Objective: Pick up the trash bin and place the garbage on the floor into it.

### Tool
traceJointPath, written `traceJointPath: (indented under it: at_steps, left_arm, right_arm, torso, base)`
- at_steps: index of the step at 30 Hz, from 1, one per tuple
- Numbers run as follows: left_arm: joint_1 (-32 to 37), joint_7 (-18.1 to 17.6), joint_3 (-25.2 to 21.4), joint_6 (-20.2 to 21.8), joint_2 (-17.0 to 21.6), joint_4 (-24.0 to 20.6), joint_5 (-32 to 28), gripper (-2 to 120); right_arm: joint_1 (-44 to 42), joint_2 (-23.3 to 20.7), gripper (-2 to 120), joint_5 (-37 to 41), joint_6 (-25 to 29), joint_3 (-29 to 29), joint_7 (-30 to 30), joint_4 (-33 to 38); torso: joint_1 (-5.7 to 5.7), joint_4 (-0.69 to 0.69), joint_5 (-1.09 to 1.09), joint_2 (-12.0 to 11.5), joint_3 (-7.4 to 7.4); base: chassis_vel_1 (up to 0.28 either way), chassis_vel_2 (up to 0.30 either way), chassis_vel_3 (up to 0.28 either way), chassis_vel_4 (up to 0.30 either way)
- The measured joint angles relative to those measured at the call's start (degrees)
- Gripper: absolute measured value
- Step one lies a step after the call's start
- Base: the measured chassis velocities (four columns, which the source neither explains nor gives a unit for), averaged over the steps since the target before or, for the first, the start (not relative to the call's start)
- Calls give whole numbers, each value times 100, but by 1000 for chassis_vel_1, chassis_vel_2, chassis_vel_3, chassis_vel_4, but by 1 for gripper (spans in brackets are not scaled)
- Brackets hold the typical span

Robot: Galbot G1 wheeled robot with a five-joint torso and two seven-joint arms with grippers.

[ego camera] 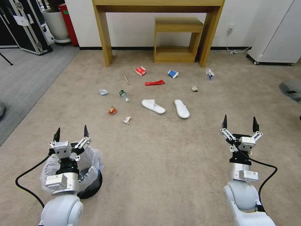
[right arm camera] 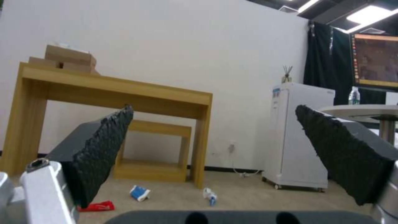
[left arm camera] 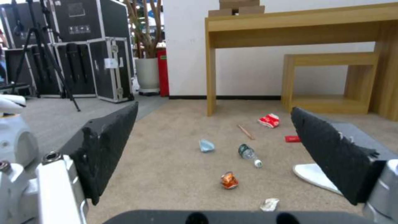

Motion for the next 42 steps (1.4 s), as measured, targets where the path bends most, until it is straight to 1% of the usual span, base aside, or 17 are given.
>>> traceJointPath:
  at_steps: [24, 33, 41, 42]
  left_arm:
    - [-93, -10, 133, 12, -46, 69, -19, 95]
    - [-76, -9, 169, 12, -47, 68, -15, 92]
    - [-73, -10, 184, 12, -45, 59, -30, 91]
    - [-70, -10, 184, 11, -48, 61, -30, 91]
  right_arm:
    - [140, 30, 100, -40, 40, -98, -11, -159]
    - [146, 75, 100, -115, 87, -133, -12, -204]
    - [152, 103, 100, -152, 116, -187, -23, -213]
    - [153, 104, 100, -167, 117, -188, -28, -212]
  torso:
    - [0, 0, 0, 0, 0]
    - [0, -1, 0, 0, 0]
    - [0, 0, 1, 0, 0]
    - [0, 1, -4, 0, 0]
  base:
    - [0, 0, 0, 0]
    - [2, 6, -2, -3]
    - [116, 112, -120, -131]
    - [234, 240, -212, -215]
